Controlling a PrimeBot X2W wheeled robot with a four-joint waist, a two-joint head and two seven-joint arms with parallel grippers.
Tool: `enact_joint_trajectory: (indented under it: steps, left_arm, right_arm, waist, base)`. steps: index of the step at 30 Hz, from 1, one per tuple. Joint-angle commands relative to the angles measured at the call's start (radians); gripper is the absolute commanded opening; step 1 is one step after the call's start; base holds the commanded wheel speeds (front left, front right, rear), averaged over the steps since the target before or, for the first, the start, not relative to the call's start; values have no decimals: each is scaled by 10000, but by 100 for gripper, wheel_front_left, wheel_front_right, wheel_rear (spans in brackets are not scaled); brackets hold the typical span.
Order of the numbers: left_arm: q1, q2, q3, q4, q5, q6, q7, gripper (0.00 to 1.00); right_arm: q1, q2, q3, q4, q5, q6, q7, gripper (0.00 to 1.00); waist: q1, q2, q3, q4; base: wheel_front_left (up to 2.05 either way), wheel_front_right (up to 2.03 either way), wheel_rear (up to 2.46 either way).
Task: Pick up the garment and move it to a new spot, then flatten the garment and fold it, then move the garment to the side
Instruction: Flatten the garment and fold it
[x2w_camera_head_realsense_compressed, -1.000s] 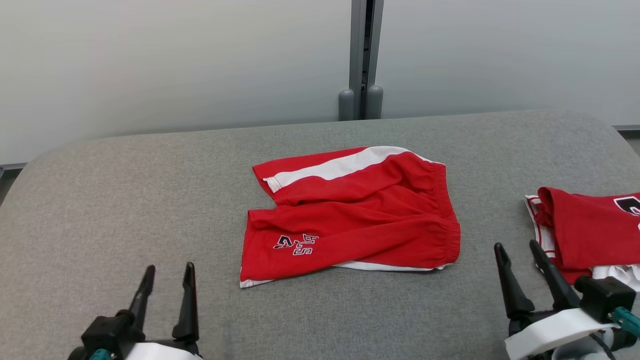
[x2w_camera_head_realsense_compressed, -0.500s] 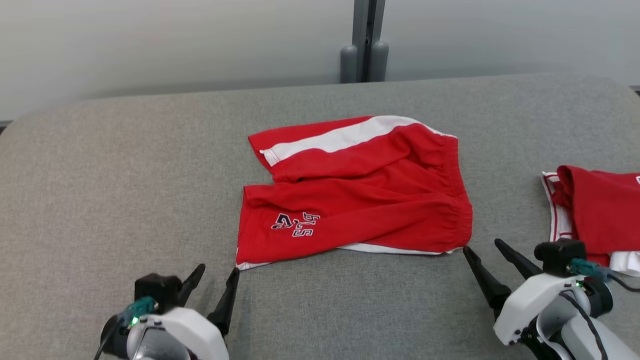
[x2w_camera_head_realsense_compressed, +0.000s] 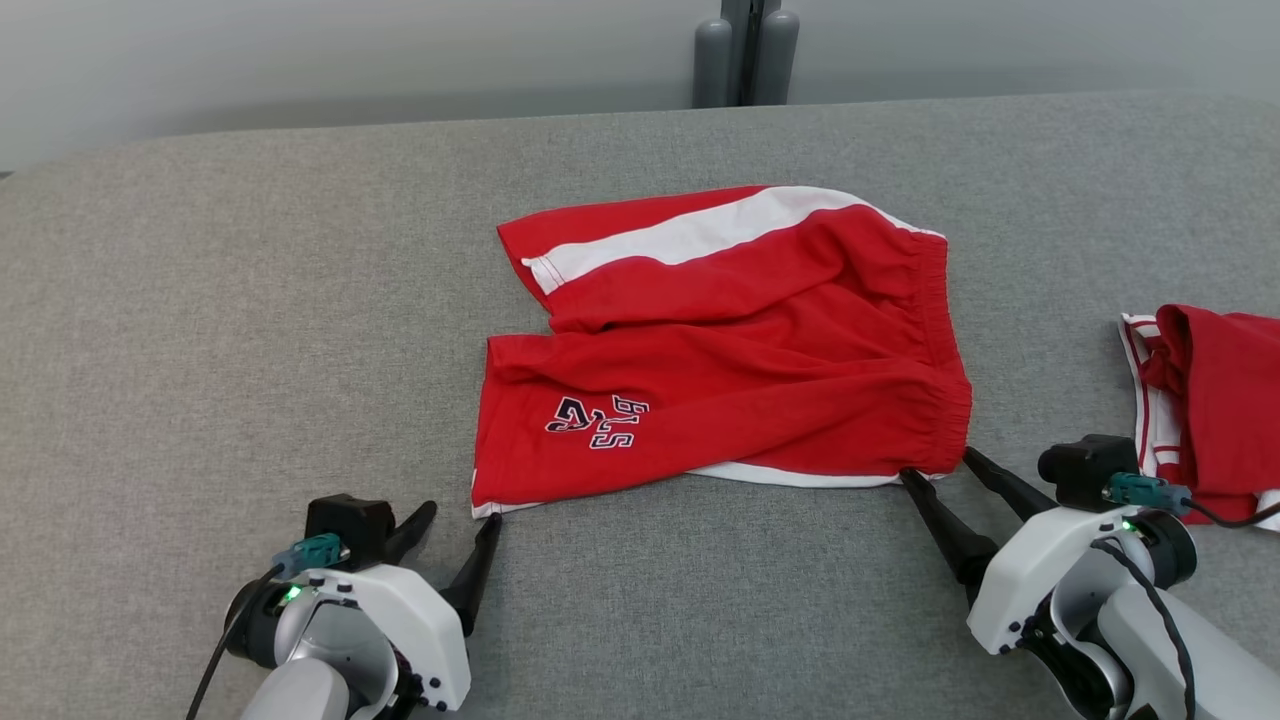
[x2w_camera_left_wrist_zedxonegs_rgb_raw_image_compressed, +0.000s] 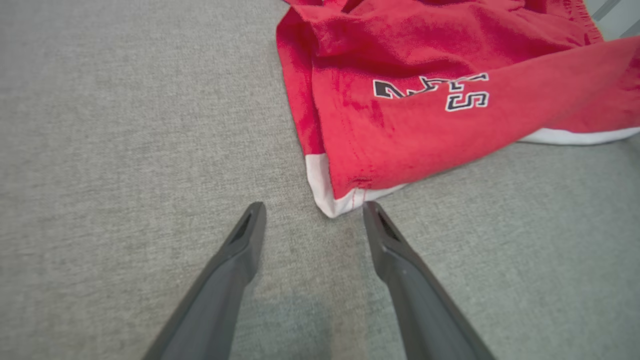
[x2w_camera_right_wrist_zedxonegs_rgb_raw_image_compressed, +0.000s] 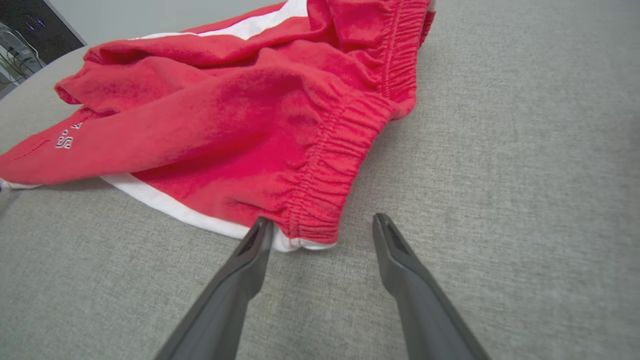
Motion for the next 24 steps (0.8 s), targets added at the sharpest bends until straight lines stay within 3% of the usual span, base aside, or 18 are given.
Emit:
enact_joint_trajectory:
  steps: [1,9,12,14,15,16,17,19,20,24]
  left_arm:
    - [-189,32,-32,49,-70,-31,14,100]
    - [-679,-15,-563,657,-196,-72,-173,98]
    - [-801,-16,-709,804,-239,-84,-232,47]
    - [-827,3,-784,865,-304,-87,-267,31]
    - [-858,15,-807,877,-343,-88,-319,25]
    - [-889,29,-829,896,-345,-80,-348,0]
    - [-916,40,-857,915,-378,-72,-377,0]
    - [-961,62,-913,948,-419,-75,-423,0]
    - [-979,72,-940,955,-459,-77,-447,0]
    - [-935,101,-1062,959,-588,-81,-527,0]
  right_arm:
    - [-91,-82,29,58,73,2,-113,100]
    - [-538,-58,868,431,568,2,-502,100]
    - [-672,-58,1140,552,735,2,-642,100]
    - [-727,-64,1294,627,862,2,-737,100]
    - [-745,-63,1382,661,929,2,-758,89]
    - [-773,-58,1470,688,994,2,-805,72]
    - [-810,-55,1541,707,1065,2,-822,46]
    - [-890,-64,1693,754,1166,2,-898,20]
    - [-926,-73,1773,761,1232,2,-935,0]
    - [-995,-143,2043,792,1439,2,-1117,0]
  waist:
    - [0,0,26,-7]
    - [0,0,143,-52]
    - [0,0,148,-58]
    - [0,0,145,-45]
    - [0,0,140,-35]
    - [0,0,132,-24]
    - [0,0,124,-15]
    - [0,0,104,-3]
    - [0,0,93,1]
    - [0,0,-44,3]
  base:
    - [0,0,0]
    - [0,0,0]
    - [0,0,0]
    - [0,0,0]
    - [0,0,0]
    - [0,0,0]
    - [0,0,0]
    - [0,0,0]
    - [0,0,0]
    - [0,0,0]
